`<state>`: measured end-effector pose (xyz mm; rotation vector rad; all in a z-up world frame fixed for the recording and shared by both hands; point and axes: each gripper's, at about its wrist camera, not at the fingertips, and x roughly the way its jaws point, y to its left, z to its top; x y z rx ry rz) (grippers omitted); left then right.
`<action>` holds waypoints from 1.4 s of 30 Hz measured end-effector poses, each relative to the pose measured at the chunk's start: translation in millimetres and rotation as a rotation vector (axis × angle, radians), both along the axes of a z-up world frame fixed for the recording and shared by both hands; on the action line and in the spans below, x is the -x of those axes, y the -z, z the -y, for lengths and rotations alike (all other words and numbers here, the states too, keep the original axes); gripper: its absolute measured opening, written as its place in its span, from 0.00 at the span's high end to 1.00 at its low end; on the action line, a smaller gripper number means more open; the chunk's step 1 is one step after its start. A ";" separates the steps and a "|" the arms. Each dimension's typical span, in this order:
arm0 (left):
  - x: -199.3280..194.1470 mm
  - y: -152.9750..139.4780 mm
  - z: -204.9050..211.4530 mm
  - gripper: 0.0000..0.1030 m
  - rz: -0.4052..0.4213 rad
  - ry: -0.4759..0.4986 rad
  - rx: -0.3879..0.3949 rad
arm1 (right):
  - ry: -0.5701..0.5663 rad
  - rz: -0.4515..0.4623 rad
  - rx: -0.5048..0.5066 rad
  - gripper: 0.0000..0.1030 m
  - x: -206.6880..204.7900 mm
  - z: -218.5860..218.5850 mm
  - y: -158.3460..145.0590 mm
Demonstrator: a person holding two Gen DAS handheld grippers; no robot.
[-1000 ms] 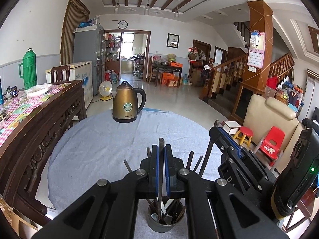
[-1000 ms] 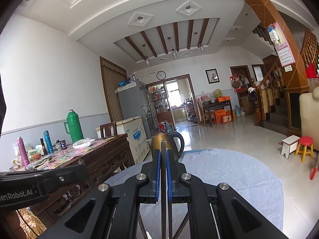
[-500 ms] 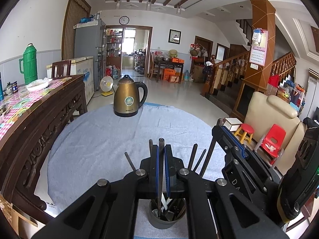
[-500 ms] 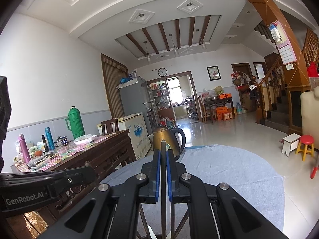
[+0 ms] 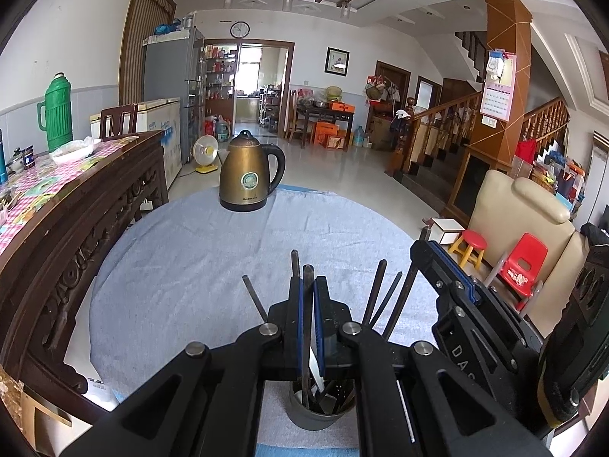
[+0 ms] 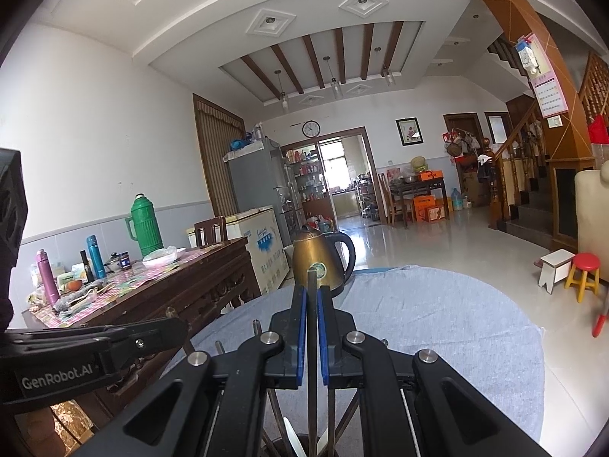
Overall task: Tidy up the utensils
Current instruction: 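Push both chopsticks down into the green cup among the utensils, then open both tools to release the chopsticks into the cup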
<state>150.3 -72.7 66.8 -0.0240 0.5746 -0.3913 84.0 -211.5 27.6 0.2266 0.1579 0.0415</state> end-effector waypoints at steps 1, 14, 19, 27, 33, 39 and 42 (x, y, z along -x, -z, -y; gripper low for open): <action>-0.5 0.1 0.5 0.95 -0.002 0.000 0.000 | 0.000 -0.002 -0.001 0.94 -0.2 -0.2 0.1; -2.6 16.4 1.6 0.95 -0.052 0.007 0.001 | -0.022 -0.052 -0.017 0.94 -5.2 0.7 13.9; 1.1 18.6 2.8 0.95 -0.050 0.010 -0.004 | -0.030 -0.068 -0.016 0.94 -7.2 -1.3 20.0; 2.9 20.7 3.5 0.95 -0.054 0.003 -0.009 | -0.033 -0.085 -0.023 0.93 -9.8 -1.1 25.4; -0.8 23.8 5.5 0.95 -0.065 0.004 -0.018 | -0.034 -0.092 -0.023 0.93 -13.4 -1.7 24.6; -4.6 29.9 6.8 0.95 -0.085 0.001 -0.030 | -0.041 -0.105 -0.031 0.93 -15.4 -2.1 27.7; -4.0 30.2 8.7 0.92 -0.088 0.008 -0.038 | -0.040 -0.104 -0.029 0.92 -14.6 -2.7 28.1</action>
